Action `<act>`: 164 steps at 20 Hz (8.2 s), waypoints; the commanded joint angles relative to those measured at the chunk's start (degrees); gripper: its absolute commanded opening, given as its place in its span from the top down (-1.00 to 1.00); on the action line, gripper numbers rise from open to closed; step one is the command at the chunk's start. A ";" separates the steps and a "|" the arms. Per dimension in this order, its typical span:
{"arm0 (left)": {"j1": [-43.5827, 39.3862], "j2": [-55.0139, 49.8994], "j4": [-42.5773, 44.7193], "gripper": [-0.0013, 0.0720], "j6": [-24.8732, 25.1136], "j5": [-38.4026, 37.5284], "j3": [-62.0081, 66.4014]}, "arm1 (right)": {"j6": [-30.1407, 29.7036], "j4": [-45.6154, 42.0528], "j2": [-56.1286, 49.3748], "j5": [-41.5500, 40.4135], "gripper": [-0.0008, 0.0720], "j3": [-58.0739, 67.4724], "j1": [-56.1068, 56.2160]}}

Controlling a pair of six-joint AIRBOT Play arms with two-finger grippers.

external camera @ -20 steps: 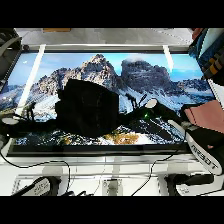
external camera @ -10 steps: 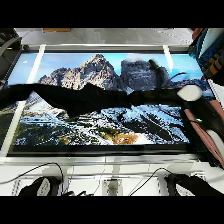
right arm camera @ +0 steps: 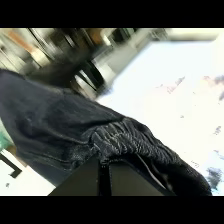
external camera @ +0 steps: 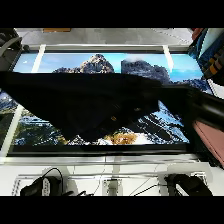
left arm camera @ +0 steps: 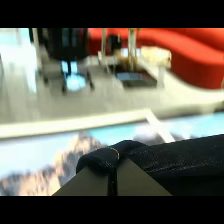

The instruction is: Fold the clothes and pants, and hang the long-sleeved shirts on hangers.

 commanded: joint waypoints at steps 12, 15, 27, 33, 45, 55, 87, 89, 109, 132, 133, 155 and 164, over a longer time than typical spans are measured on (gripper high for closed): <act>-10.19 -29.73 -16.87 0.92 -2.75 4.66 -25.49 | 15.58 -5.75 -26.93 -20.24 0.88 -18.32 -0.04; -19.65 -47.10 -38.18 0.93 17.66 11.39 -21.35 | 15.58 1.46 -37.68 -32.30 0.88 -18.32 -0.04; -24.70 -51.36 1.73 0.93 -10.32 -6.38 -4.13 | 5.46 -20.85 -41.00 13.42 0.88 0.79 -15.76; -36.00 -49.46 9.99 0.93 -20.02 -24.87 -7.85 | -7.54 -27.85 -41.24 41.22 0.88 2.27 -19.74; -52.02 -49.46 14.23 -0.96 -19.54 -10.45 -15.34 | -15.19 -41.55 -41.22 26.29 -0.65 -6.12 -20.11; -52.02 -49.46 14.25 -0.93 -19.54 -9.86 -15.34 | -18.23 -36.00 -46.45 24.96 0.26 -4.63 -35.41; -52.09 -49.46 14.23 -0.93 -19.56 -7.91 -15.37 | -16.68 -9.09 -55.82 21.70 0.74 -16.55 -19.67; -52.09 -49.46 14.23 -0.93 -19.56 -7.91 -15.37 | -16.65 -8.98 -55.82 19.30 0.74 -16.55 -18.23; -51.80 -49.40 14.27 -0.93 -19.45 -6.05 -15.19 | -27.69 9.64 -57.24 5.88 0.88 -16.26 -1.90; -41.90 -37.57 21.20 -0.95 -15.85 -7.06 -5.57 | 13.05 -30.21 -27.26 17.42 0.88 8.87 -69.31; -41.90 -37.55 21.20 -0.95 -15.85 -7.06 -5.57 | 15.56 -33.51 -26.45 19.65 0.88 8.87 -73.35; -41.90 -37.57 21.14 -0.95 -15.87 -7.06 -5.60 | 16.39 -31.43 -26.12 26.58 0.88 7.45 -67.36; -41.90 -37.62 21.11 -0.95 -15.87 -7.06 -5.64 | 11.37 -37.16 -24.13 22.53 0.88 7.45 -16.61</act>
